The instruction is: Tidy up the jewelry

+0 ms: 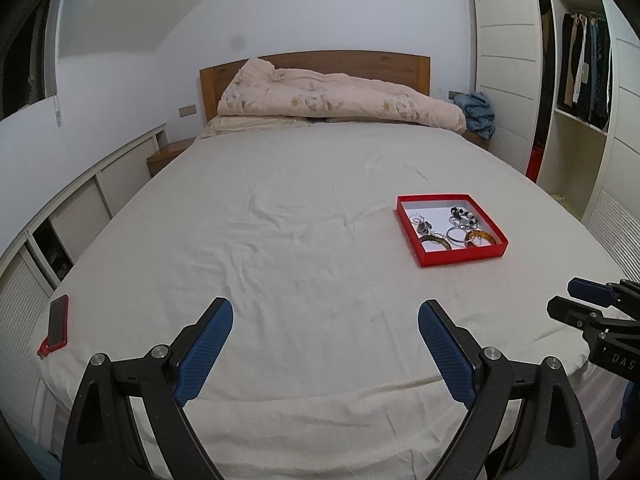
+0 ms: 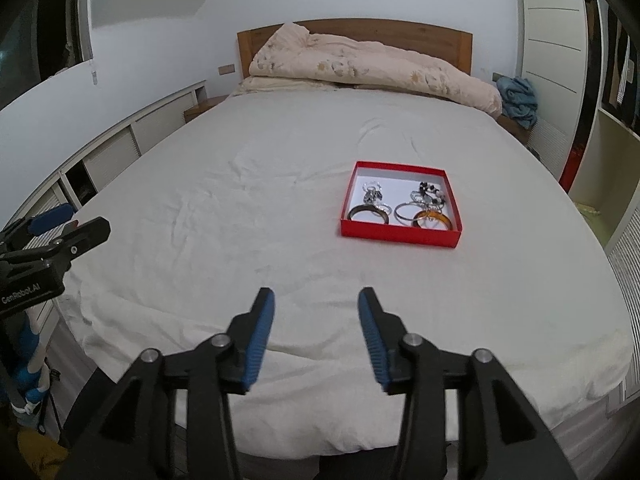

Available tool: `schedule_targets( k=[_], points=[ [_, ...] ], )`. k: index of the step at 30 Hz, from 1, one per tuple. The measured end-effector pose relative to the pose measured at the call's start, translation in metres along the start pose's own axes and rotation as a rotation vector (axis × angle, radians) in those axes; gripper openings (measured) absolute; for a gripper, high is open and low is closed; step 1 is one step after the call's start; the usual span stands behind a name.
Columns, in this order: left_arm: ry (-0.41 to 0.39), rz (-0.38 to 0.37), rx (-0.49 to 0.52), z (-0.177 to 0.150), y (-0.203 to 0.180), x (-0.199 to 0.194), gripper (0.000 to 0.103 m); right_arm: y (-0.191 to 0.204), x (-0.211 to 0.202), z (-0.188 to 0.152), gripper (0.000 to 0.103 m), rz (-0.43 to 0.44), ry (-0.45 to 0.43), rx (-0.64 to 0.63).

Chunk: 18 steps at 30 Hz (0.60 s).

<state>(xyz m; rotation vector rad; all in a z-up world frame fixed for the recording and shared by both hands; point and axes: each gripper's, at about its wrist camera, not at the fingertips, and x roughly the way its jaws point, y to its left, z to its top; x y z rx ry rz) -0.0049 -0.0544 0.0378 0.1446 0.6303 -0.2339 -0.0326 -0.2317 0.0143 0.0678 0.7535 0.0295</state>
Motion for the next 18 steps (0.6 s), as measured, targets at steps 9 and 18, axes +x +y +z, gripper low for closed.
schedule_targets(
  k=[9,18],
  points=[
    [0.027,-0.007,0.002,-0.004,-0.002,0.011,0.093,-0.007,0.009,-0.007,0.053,-0.010,0.022,0.021],
    [0.056,-0.007,-0.010,-0.008,-0.001,0.020,0.093,-0.010,0.014,-0.009,0.054,-0.018,0.031,0.029]
  ],
)
